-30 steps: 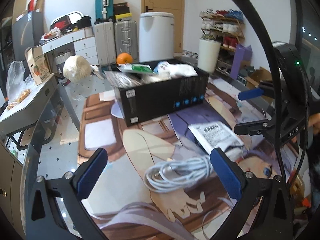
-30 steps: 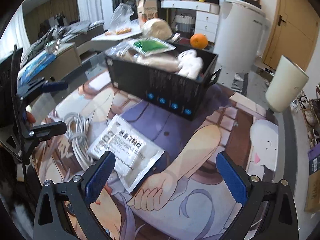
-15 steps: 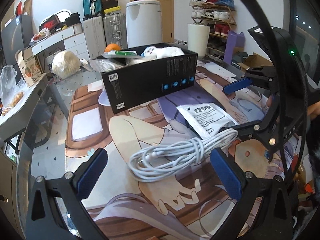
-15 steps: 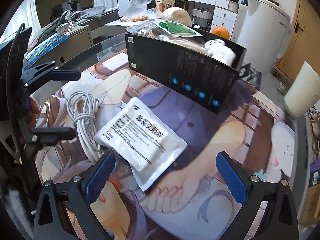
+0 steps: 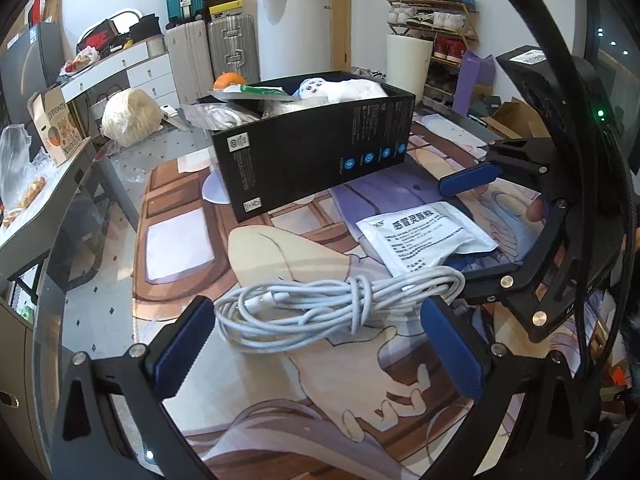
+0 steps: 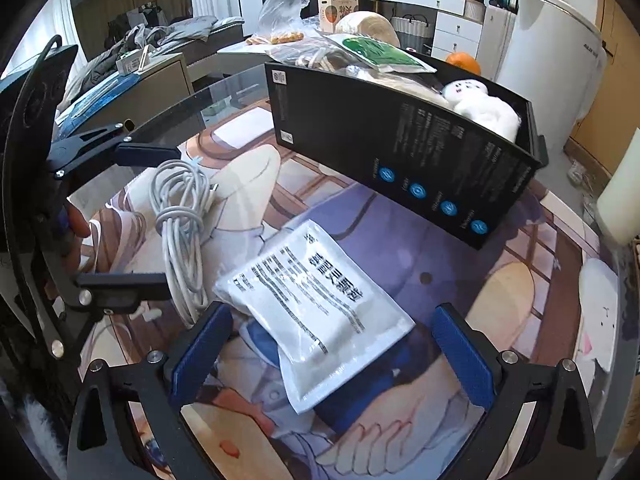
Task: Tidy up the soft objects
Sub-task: 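Grasp the white printed sachet with the right gripper, then grasp the white coiled cable with the left gripper while the right holds the sachet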
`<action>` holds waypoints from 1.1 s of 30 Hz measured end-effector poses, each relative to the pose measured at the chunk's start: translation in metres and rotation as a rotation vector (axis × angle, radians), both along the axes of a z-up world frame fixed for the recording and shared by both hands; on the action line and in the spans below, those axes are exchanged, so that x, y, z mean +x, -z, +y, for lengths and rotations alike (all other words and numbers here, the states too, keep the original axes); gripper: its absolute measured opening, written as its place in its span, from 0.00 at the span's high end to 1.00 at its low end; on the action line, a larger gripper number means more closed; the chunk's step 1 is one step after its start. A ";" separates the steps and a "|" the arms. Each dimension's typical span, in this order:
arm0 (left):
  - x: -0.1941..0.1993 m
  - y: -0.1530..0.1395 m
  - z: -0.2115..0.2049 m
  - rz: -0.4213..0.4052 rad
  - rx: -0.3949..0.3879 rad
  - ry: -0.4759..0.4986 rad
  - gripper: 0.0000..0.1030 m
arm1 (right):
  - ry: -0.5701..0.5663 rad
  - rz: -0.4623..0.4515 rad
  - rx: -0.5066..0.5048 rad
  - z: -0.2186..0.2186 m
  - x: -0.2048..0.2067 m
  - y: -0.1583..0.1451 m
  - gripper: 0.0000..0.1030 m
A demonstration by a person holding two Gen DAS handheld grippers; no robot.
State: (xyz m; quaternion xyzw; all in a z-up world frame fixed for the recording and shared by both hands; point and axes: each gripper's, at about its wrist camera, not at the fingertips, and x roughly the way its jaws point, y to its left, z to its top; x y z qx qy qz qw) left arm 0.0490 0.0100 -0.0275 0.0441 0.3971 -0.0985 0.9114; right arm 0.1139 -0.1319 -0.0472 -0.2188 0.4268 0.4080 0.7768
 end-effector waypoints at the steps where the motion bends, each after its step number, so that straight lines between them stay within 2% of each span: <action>1: 0.000 0.000 0.001 0.002 -0.003 -0.005 0.00 | 0.001 -0.002 0.004 0.001 -0.001 0.000 0.02; 3: 0.002 0.000 0.003 0.007 -0.013 -0.013 0.00 | 0.005 -0.009 0.016 0.002 0.000 0.001 0.11; 5: 0.002 0.001 0.005 0.014 -0.022 -0.013 0.00 | -0.003 -0.018 0.032 0.003 -0.001 -0.002 0.31; 8: 0.003 0.001 0.005 0.015 -0.026 -0.013 0.00 | 0.007 -0.020 0.039 0.001 0.000 -0.005 0.42; 24: 0.002 0.000 0.008 0.011 -0.052 -0.014 0.00 | 0.010 -0.014 0.055 -0.025 -0.003 -0.010 0.47; 33: 0.009 0.001 0.004 0.018 -0.028 -0.025 0.00 | 0.015 -0.026 0.070 -0.040 -0.007 -0.018 0.47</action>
